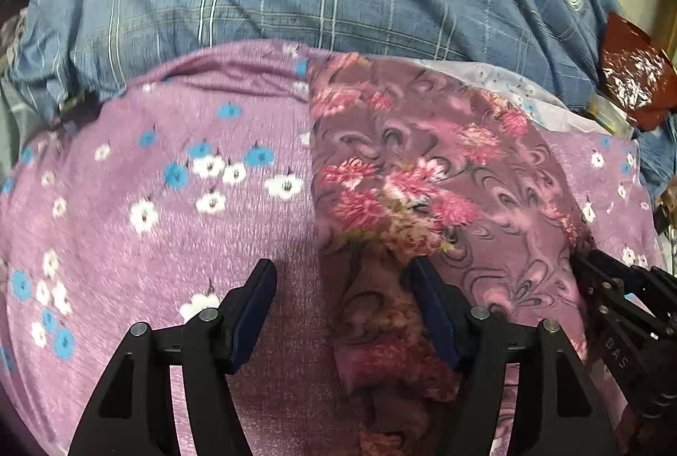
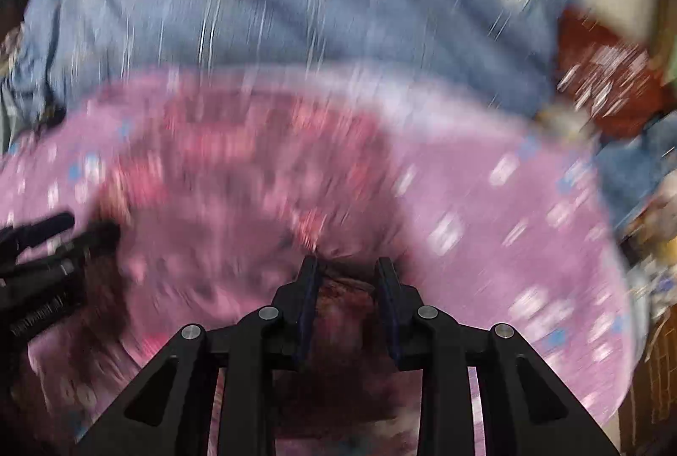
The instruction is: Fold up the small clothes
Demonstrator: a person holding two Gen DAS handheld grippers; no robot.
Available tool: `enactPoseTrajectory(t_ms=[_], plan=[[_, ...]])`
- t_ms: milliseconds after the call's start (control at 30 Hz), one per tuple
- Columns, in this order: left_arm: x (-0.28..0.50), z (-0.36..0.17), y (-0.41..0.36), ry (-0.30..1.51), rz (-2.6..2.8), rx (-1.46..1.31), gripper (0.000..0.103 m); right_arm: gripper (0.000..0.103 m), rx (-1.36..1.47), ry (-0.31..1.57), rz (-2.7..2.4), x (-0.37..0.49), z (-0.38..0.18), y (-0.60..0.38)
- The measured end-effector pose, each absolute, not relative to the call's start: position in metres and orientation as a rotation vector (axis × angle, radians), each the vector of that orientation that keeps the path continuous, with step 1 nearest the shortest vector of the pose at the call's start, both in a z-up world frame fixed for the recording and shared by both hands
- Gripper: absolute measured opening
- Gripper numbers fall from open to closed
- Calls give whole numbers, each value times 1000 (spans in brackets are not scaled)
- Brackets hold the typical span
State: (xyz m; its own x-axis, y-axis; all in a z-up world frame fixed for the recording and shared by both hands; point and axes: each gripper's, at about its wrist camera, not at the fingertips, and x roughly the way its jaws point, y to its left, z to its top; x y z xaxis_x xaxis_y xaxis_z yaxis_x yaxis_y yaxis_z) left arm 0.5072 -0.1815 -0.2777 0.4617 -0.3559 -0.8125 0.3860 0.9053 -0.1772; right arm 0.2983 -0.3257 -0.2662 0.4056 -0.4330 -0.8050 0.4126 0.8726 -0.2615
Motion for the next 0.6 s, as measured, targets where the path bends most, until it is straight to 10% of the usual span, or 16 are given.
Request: enactPoseTrajectory(t_ms=[600], plan=[[542, -284, -176, 1032, -381, 124, 63, 35, 179, 1031, -450, 391, -264, -366]])
